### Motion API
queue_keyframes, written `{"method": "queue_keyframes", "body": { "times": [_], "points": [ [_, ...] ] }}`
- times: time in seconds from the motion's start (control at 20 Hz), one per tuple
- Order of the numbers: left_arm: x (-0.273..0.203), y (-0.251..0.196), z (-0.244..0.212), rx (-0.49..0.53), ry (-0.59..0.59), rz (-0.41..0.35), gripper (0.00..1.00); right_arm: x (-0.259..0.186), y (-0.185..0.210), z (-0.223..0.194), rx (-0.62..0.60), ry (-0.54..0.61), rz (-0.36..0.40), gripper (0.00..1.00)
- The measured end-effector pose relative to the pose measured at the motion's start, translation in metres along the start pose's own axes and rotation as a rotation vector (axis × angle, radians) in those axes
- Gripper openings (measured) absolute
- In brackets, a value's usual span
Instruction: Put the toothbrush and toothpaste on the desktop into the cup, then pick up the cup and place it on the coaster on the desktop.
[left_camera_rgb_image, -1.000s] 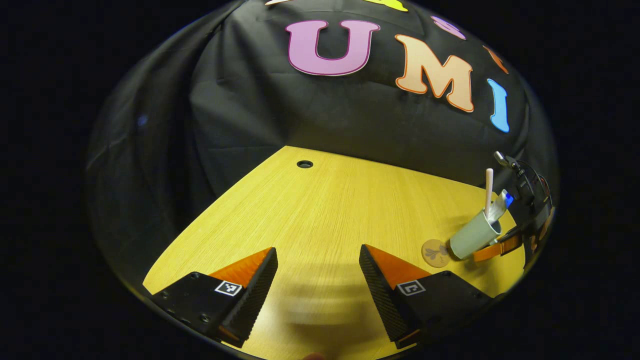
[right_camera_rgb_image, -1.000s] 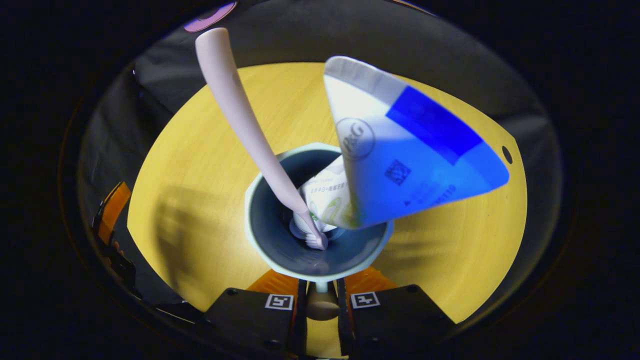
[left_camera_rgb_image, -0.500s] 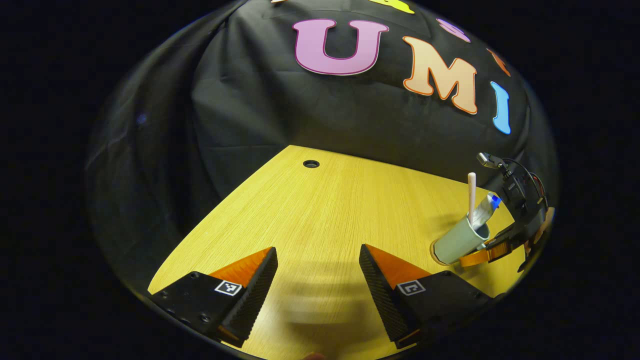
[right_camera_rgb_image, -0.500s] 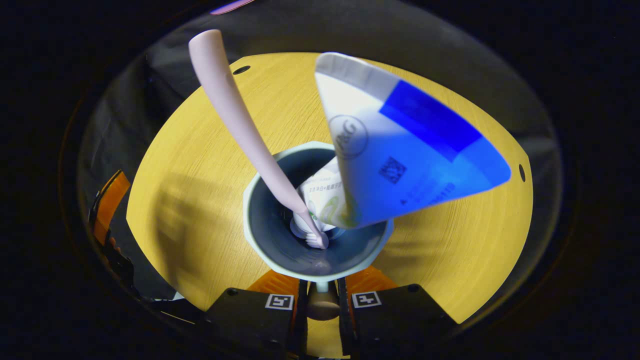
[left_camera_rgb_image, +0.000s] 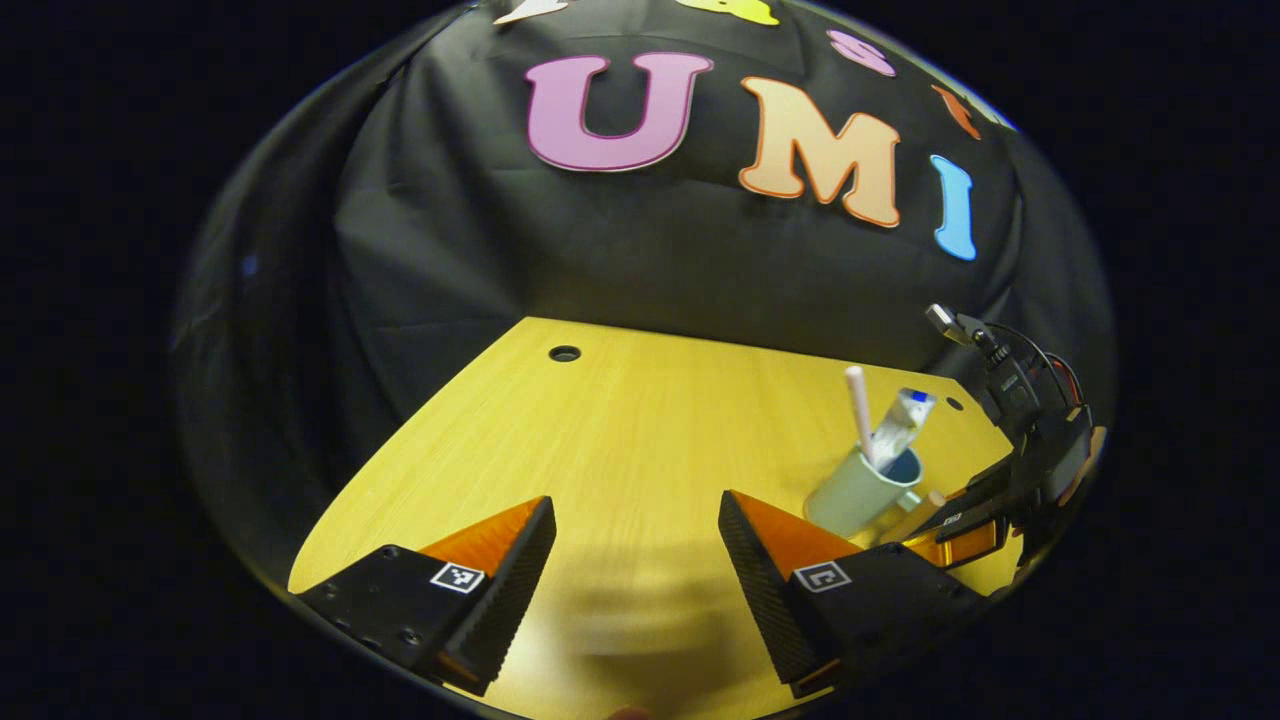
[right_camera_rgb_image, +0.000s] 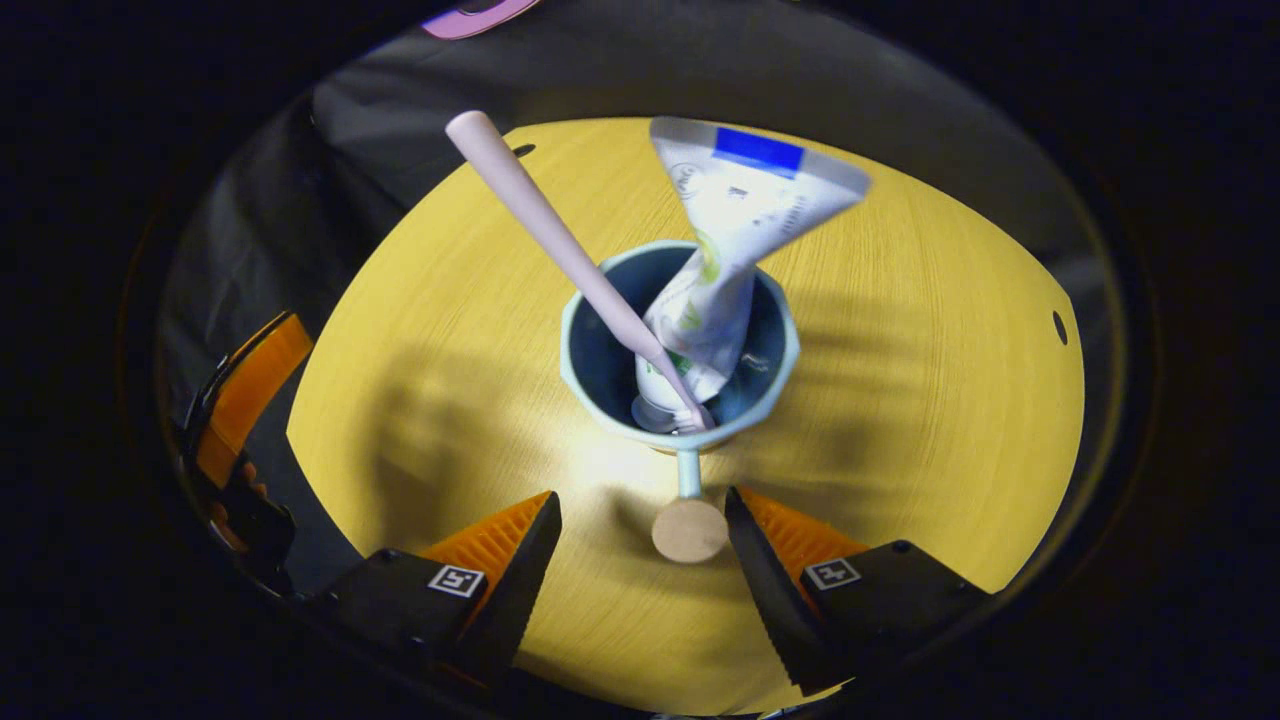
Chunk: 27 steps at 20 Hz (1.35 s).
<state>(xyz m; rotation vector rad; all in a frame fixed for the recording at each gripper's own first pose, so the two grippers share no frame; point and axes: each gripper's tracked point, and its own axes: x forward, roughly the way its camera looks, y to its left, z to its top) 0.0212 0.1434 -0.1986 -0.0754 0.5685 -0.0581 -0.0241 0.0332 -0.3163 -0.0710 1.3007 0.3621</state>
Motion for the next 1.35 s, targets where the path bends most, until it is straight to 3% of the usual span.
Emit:
{"method": "queue_keyframes", "body": {
  "times": [0.4, 0.65, 0.7, 0.75, 0.95, 1.35],
  "points": [
    [-0.013, -0.115, 0.013, 0.033, -0.012, -0.082, 0.95, -0.09, -0.059, 0.001, 0.064, -0.317, 0.01, 1.0],
    [-0.025, -0.173, 0.034, 0.089, -0.071, -0.132, 0.96, -0.15, -0.093, 0.007, 0.117, -0.532, -0.038, 0.99],
    [-0.029, -0.18, 0.039, 0.099, -0.09, -0.131, 0.95, -0.161, -0.099, 0.008, 0.129, -0.583, -0.057, 0.95],
    [-0.032, -0.187, 0.045, 0.107, -0.112, -0.13, 0.95, -0.172, -0.104, 0.011, 0.143, -0.637, -0.07, 0.99],
    [-0.044, -0.202, 0.055, 0.11, -0.159, -0.126, 0.95, -0.212, -0.115, 0.026, 0.204, -0.828, -0.081, 0.99],
    [-0.055, -0.19, 0.074, 0.086, -0.2, -0.083, 0.95, -0.23, -0.13, 0.039, 0.235, -0.958, -0.096, 0.99]
  ]
}}
